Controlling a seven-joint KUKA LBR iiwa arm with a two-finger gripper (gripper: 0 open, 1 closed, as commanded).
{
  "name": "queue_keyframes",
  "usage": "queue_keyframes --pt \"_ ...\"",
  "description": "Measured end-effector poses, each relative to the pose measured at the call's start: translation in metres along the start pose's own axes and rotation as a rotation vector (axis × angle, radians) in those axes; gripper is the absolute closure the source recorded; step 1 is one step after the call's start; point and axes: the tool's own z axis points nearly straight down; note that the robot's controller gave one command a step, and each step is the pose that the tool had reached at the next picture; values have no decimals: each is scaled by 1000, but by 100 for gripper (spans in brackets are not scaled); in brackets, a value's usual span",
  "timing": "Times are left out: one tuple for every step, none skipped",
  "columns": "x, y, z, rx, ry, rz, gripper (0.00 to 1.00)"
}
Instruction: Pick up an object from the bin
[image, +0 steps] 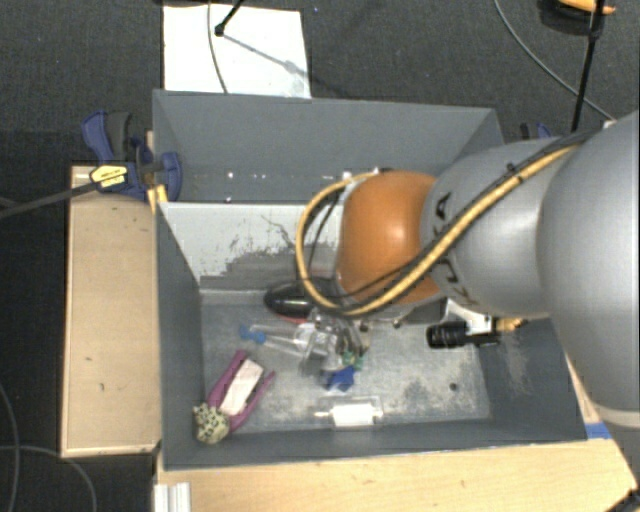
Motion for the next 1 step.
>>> queue_keyframes --pt "-1 0 -31 2 3 -3 100"
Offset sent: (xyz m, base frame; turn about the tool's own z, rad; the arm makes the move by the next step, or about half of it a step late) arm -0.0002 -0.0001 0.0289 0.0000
